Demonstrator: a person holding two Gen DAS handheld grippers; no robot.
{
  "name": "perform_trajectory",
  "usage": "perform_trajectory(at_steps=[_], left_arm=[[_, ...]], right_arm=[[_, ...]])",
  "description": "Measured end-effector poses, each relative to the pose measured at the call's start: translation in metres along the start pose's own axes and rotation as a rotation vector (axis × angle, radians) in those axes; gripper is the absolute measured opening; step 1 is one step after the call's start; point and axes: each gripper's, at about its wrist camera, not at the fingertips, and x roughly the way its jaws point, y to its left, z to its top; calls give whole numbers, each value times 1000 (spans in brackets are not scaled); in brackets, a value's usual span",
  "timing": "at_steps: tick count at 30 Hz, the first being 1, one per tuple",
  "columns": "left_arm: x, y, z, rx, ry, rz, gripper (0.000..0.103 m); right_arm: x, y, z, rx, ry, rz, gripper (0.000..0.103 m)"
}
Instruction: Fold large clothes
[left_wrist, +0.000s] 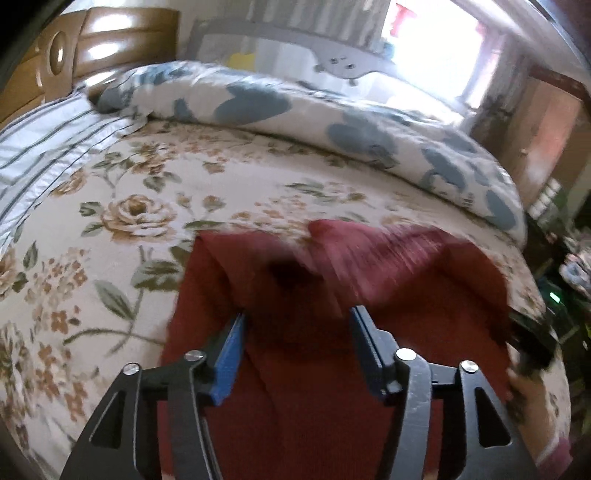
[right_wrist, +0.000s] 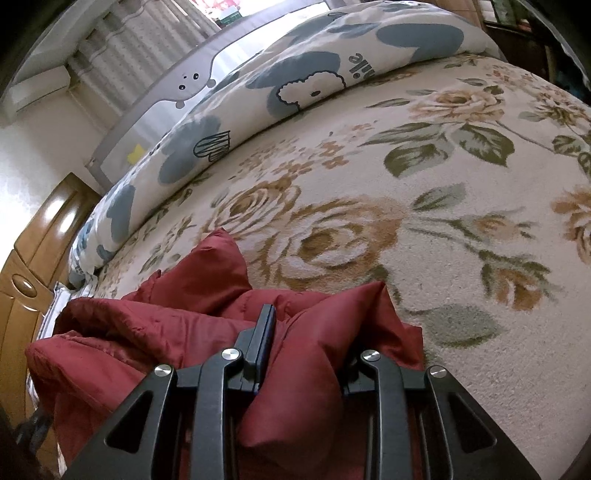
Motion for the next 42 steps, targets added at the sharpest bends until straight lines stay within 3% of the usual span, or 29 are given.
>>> perform_trajectory(at_steps=[4, 8, 11, 13, 16, 18, 20, 23, 29, 35, 42], left_arm=[[4, -32, -26, 138, 60, -30, 58], [39, -44, -41, 225, 123, 95, 60], [53, -39, -43, 240, 128, 138, 60], [55, -36, -42, 240, 126, 149, 60], [54, -36, -39, 240, 122, 160, 60], [54, -36, -39, 248, 120, 166, 60], [53, -40, -40, 258, 120, 168, 60], [47, -33, -31, 252, 105, 176, 60], [65, 8, -4, 162, 133, 245, 60], [113, 18, 19, 61, 189, 228, 61], [128, 7, 24, 85, 185, 252, 61]], right_arm=[[1, 1, 1, -3, 4, -3, 29], [-10, 5, 1, -19, -2, 10, 36], [-35, 15, -2, -40, -31, 4, 47], [-61, 25, -8, -77, -81, 9, 62], [-92, 48, -27, -187, -131, 42, 75], [-91, 64, -39, -273, -85, 62, 75], [-73, 77, -52, -364, 16, 55, 74], [-44, 79, -60, -432, 84, -17, 73], [-18, 52, -34, -317, 114, -40, 74], [-3, 33, -29, -209, 135, -10, 75], [-3, 29, -34, -196, 118, -5, 76]])
